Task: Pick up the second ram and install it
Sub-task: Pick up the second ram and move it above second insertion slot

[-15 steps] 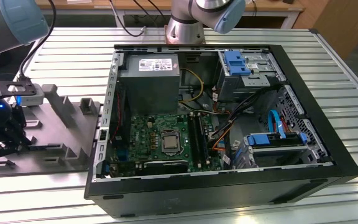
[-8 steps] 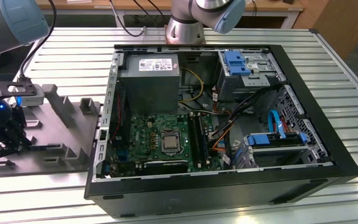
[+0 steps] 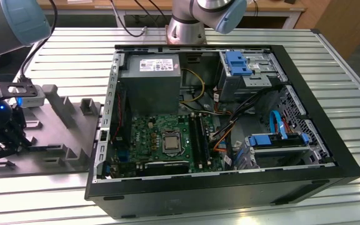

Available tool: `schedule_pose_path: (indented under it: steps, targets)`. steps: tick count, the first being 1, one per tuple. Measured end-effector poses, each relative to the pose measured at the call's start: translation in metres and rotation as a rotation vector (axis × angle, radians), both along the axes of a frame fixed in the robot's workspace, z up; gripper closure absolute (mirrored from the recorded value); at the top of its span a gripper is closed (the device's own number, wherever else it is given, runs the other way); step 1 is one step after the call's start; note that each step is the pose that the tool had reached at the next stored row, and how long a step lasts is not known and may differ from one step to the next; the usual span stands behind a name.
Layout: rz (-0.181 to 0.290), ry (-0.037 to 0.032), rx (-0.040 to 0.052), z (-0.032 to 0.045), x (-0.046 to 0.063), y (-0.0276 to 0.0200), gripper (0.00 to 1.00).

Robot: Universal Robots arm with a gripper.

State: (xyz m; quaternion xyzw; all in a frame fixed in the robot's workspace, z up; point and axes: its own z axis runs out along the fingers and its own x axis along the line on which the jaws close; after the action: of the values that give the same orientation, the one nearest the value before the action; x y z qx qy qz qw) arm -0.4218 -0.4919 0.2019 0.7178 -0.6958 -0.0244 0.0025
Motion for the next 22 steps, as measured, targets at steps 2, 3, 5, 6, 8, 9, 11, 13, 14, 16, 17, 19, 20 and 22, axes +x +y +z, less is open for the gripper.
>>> schedule_pose_path:
  steps: [2,3,5,6,8,9,11,13,14,16,17,19,20,22]
  targets:
    - [0.0,0.0075,0.0005,0.0001,-0.0001,0.0,0.79]
    - [0.0,0.0087,0.0006,0.0001,-0.0001,0.0001,0.79]
    - [0.0,0.011,0.0009,0.0001,0.0,0.0,0.79]
    - [0.0,0.011,0.0014,0.0001,0.0,0.0,0.79]
    - [0.0,0.0111,0.0023,0.0002,0.0,-0.0003,0.79]
    - [0.0,0.011,0.0024,0.0001,0.0,-0.0005,0.79]
    - [0.0,0.0108,0.0026,0.0,0.0004,-0.0006,0.79]
    - [0.0,0.011,0.0025,0.0001,0.0013,-0.0007,0.79]
    - [0.0,0.011,0.0025,0.0001,0.002,-0.0007,0.79]
    - [0.0,0.0109,0.0026,0.0,0.003,-0.0006,0.79]
    - [0.0,0.0108,0.0026,-0.0001,0.0033,-0.0006,0.79]
    - [0.0,0.0109,0.0025,0.0,0.0039,-0.0006,0.79]
    - [0.0,0.0111,0.0024,0.0001,0.0039,-0.0006,0.79]
    - [0.0,0.011,0.0025,0.0001,0.0039,-0.0007,0.79]
